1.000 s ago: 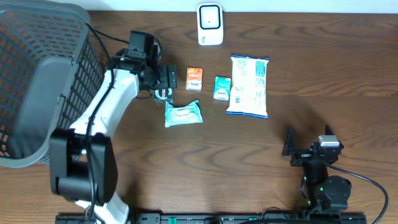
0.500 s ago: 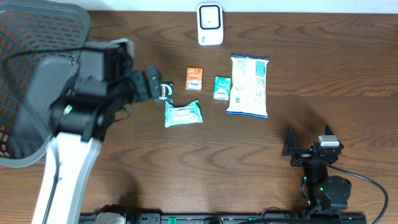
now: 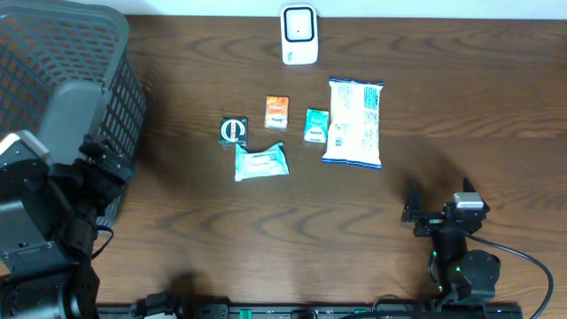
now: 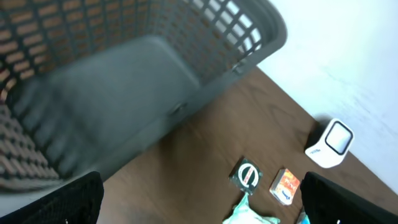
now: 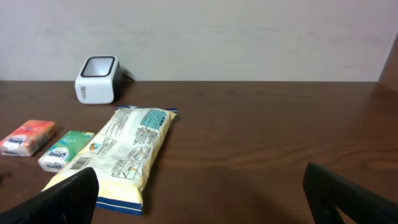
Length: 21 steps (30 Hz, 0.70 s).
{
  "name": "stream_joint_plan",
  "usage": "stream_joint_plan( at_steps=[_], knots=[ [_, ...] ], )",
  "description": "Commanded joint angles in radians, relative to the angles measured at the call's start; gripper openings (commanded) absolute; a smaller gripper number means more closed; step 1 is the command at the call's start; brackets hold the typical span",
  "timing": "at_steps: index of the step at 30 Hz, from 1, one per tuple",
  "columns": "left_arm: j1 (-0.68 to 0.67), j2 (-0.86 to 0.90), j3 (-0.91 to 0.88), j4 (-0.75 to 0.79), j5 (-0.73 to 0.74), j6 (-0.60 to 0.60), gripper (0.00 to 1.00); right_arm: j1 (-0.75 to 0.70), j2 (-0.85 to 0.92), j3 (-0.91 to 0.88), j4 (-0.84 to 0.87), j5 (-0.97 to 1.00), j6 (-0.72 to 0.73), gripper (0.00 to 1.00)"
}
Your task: Scan the item barcode
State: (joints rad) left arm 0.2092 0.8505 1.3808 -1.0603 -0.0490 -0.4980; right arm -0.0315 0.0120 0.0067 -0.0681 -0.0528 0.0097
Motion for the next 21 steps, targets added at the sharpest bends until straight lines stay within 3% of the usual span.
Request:
stream_joint_plan(
  at_steps=[1, 8, 12, 17, 21],
  knots=[
    [0.010, 0.011, 0.011, -0.021, -0.014, -0.051, 0.99, -0.006, -0.005, -0.001, -0.004, 0.001, -0.007, 0.99],
    [0.010, 0.038, 0.011, -0.031, -0.037, -0.163, 0.99, -0.006, -0.005, -0.001, -0.004, 0.001, -0.007, 0.99],
    [0.010, 0.079, 0.011, 0.031, -0.056, -0.156, 0.99, -0.006, -0.005, -0.001, -0.004, 0.001, -0.007, 0.99],
    [0.010, 0.182, 0.011, 0.055, 0.058, -0.027, 0.99, -0.006, -0.005, -0.001, -0.004, 0.001, -0.007, 0.99],
    [0.009, 0.280, 0.011, 0.055, 0.420, 0.257, 0.99, -0.006, -0.005, -0.001, -0.004, 0.001, -0.007, 0.99]
  ],
)
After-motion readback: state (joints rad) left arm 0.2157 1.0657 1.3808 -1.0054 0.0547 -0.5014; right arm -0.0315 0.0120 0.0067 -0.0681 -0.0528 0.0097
